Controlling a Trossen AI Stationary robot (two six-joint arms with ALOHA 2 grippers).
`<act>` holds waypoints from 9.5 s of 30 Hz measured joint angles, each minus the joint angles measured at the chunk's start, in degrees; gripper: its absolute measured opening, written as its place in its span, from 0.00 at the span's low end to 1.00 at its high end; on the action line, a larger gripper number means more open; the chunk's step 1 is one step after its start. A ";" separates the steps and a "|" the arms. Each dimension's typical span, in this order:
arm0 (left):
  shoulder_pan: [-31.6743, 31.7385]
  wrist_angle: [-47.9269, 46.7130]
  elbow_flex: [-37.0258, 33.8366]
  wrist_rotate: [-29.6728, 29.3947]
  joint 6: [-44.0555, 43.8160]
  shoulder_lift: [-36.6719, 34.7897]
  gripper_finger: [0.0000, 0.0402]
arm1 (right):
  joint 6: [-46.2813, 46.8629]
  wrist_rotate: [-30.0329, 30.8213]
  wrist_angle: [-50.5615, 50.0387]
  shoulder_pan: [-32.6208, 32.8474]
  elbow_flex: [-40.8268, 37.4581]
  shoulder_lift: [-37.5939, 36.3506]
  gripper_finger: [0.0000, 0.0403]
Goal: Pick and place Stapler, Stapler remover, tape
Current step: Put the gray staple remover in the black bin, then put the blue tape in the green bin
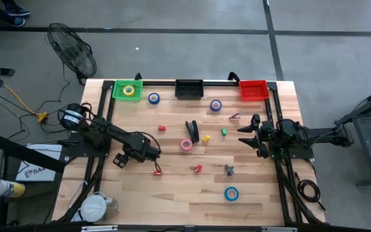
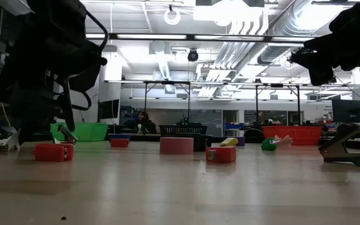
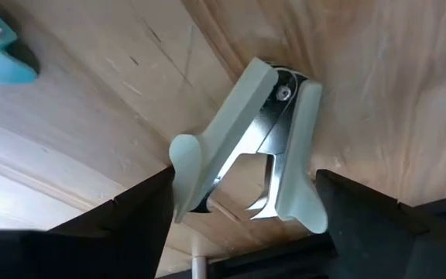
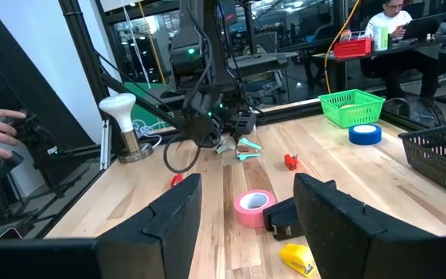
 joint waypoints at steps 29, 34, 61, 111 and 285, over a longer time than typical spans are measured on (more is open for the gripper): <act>0.02 1.06 0.07 -6.44 4.42 0.12 0.89 | 0.00 0.00 0.00 0.00 0.01 0.00 0.49; 0.02 1.21 0.07 -9.21 4.91 0.12 0.89 | 0.00 -0.01 0.00 -0.01 -0.01 0.00 0.49; -1.35 -3.56 6.05 -8.74 1.82 0.05 0.89 | 0.00 -0.02 0.00 0.00 0.01 -0.02 0.49; -12.02 7.04 -0.33 -16.07 34.55 -0.10 0.78 | 0.00 -0.02 0.00 -0.01 -0.01 -0.02 0.49; 53.77 7.80 36.95 -3.99 -29.67 16.84 0.56 | 0.00 0.00 -0.01 0.00 0.00 -0.01 0.49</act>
